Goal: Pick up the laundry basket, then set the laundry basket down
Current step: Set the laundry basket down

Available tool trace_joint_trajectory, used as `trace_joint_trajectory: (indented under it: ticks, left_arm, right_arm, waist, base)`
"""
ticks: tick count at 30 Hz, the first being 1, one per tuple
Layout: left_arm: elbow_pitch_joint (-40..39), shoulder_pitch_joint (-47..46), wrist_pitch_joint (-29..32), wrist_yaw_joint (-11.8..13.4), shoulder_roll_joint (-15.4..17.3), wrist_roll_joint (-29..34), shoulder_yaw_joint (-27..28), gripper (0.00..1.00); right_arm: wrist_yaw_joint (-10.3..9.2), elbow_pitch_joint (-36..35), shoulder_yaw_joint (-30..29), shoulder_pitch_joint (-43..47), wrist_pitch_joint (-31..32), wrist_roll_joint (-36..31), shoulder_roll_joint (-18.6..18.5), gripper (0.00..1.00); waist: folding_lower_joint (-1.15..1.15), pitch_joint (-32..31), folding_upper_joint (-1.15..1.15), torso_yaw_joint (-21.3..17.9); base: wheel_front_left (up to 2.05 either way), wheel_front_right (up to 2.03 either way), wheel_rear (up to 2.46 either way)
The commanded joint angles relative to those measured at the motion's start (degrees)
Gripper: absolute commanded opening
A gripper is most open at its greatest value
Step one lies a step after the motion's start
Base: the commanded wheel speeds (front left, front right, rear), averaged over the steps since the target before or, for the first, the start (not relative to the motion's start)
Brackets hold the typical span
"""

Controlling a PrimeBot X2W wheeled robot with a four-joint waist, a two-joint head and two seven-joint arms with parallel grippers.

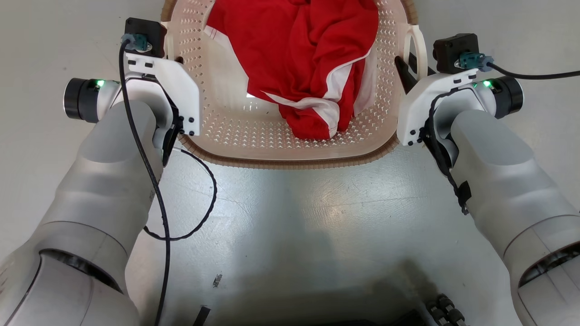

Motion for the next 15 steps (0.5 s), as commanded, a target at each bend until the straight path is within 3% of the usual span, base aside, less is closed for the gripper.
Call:
trace_joint_trajectory:
  ticks: [1, 5, 6, 7, 8, 9, 15]
  left_arm:
    - [-0.08, -0.44, 0.17, 1.03, 2.46, 0.34, 0.07, 0.0]
    - [-0.08, -0.29, 0.55, 1.39, 2.65, -0.54, 0.66, 0.0]
    - [-0.08, -0.25, 0.37, 1.67, 2.66, -0.92, 1.02, 0.17]
    - [-0.08, -0.24, 0.26, 1.96, 2.63, -0.93, 0.99, 0.36]
    - [-0.08, -0.18, 0.35, 2.27, 2.64, -0.88, 0.9, 0.86]
    - [-0.08, -0.02, 0.57, 2.56, 2.67, -0.99, 0.94, 1.0]
    - [-0.08, 0.67, 0.9, 3.47, 2.18, -1.62, 1.1, 1.0]
  right_arm:
    - [0.43, -0.56, 0.46, 2.13, -0.4, -0.89, 0.56, 0.0]
    - [0.43, -0.56, -0.72, 1.78, -0.96, -1.48, 0.56, 0.0]
    - [0.43, -0.56, -1.49, 1.68, -1.2, -2.06, 0.56, 0.39]
    - [0.43, -0.56, -2.14, 1.73, -1.13, -2.62, 0.56, 1.0]
    - [0.43, -0.56, -2.87, 1.82, -0.91, -3.22, 0.56, 1.0]
    - [0.43, -0.56, -3.47, 1.87, -0.83, -4.28, 0.56, 1.0]
    - [0.43, -0.56, -8.69, 2.75, -1.74, -9.37, 0.56, 1.0]
  waist:
    - [0.0, 0.04, 0.0, -0.03]
    - [0.0, 0.1, 0.0, -0.32]
    - [0.0, 0.08, 0.0, -0.41]
    - [0.0, 0.06, 0.0, -0.39]
    - [0.0, 0.02, 0.0, -0.39]
    - [0.0, -0.07, 0.0, -0.41]
    - [0.0, -1.17, 0.0, -0.12]
  base:
    - [0.0, 0.0, 0.0]
    - [0.0, 0.0, 0.0]
    - [0.0, 0.0, 0.0]
    - [0.0, 0.0, 0.0]
    - [0.0, 0.0, 0.0]
    - [0.0, 0.0, 0.0]
    - [0.0, 0.0, 0.0]
